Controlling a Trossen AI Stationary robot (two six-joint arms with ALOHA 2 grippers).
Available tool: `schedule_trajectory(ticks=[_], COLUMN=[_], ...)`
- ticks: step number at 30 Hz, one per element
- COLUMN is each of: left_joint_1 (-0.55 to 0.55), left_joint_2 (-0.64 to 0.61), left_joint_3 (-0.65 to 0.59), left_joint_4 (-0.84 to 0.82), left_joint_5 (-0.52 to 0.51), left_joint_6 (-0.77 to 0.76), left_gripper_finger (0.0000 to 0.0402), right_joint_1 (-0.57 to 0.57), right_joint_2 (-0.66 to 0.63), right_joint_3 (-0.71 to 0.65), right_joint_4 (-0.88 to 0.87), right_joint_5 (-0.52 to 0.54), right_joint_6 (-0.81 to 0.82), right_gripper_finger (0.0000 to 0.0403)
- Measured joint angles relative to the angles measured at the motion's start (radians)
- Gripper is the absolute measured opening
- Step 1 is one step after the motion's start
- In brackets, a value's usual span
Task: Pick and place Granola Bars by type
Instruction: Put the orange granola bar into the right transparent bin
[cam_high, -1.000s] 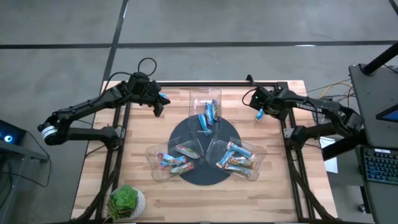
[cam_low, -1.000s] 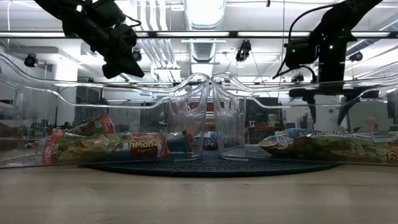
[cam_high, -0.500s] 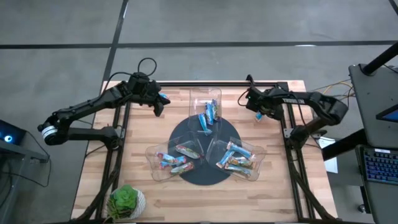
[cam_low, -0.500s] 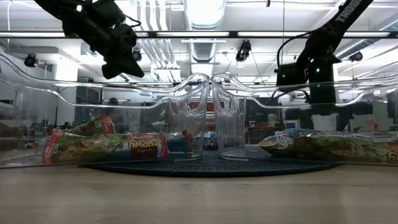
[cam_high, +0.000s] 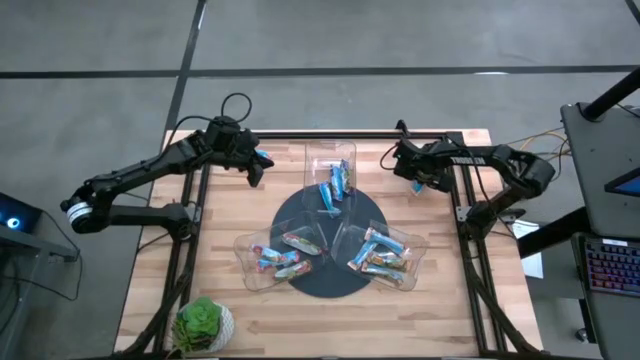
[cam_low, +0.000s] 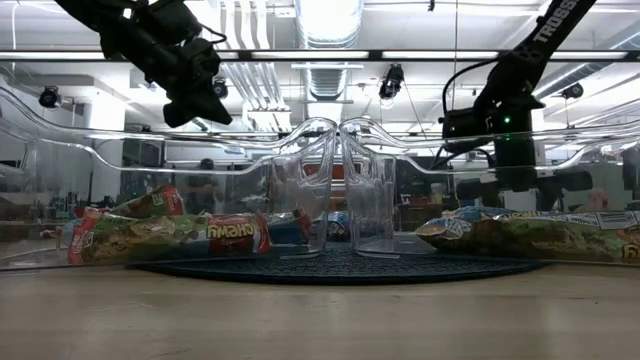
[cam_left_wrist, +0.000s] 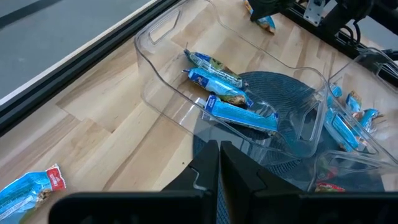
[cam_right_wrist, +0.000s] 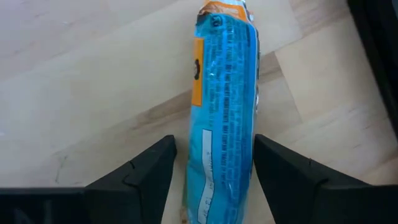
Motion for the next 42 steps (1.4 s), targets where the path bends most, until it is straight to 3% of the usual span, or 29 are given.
schedule_trajectory(ticks=[18, 29, 42], left_joint_1=[0.000, -0.001, -0.001], left_joint_2=[-0.001, -0.001, -0.001], left_joint_3=[0.005, 0.004, 0.003], left_joint_4=[0.001, 0.000, 0.000], left_joint_5=[0.000, 0.000, 0.000], left_joint_6=[-0.019, -0.026, -0.025], left_gripper_finger=[0.0000, 0.0000, 0.0000], right_joint_1=[0.001, 0.029, 0.189], right_joint_2=[0.002, -0.067, -0.343], right_joint_3=[-0.002, -0.006, -0.006], right_joint_4=[0.023, 0.019, 0.029], right_joint_5=[0.014, 0.004, -0.022], right_joint_6=[0.002, -0.030, -0.079], right_gripper_finger=[0.0074, 0.0063, 0.0063])
